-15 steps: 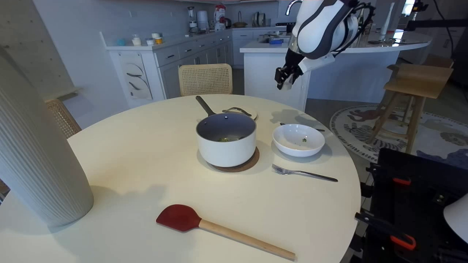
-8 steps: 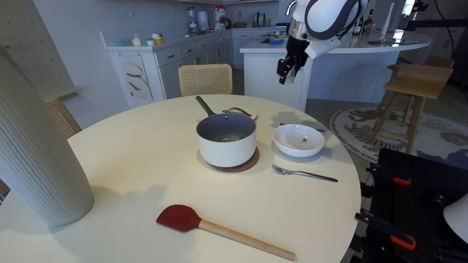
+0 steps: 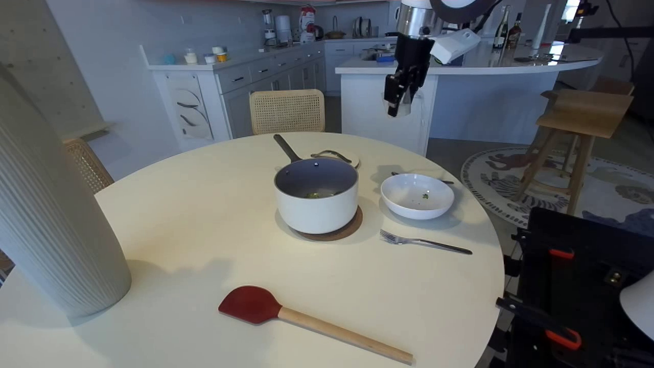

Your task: Pour the sugar out of the cup into the white pot

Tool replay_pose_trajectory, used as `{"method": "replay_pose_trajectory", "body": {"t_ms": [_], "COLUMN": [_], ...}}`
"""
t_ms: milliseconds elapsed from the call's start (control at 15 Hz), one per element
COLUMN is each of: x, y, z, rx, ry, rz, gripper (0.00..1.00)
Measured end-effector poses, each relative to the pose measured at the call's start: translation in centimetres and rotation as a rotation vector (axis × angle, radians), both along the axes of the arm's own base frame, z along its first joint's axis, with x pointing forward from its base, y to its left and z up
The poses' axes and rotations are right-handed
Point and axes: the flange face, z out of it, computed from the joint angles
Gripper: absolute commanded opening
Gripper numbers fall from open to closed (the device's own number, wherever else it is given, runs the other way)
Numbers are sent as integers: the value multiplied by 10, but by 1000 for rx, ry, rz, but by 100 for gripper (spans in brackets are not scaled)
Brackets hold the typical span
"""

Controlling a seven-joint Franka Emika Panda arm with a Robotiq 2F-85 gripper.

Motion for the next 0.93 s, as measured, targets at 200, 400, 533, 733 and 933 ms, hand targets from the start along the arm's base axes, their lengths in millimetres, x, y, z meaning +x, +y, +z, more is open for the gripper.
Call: {"method": "replay_pose_trajectory", "body": {"t_ms": [200,400,533,733,933], "x": [-3,-4,-5,-6,-4], "y": [17,28,32,33,32], "z": [7,9,9,7,7], "rx": [15,30,40,51,54], "ry": [27,54,71,91,98], "rz": [54,121,166,240,310], "gripper": [41,41,41,41,41]}}
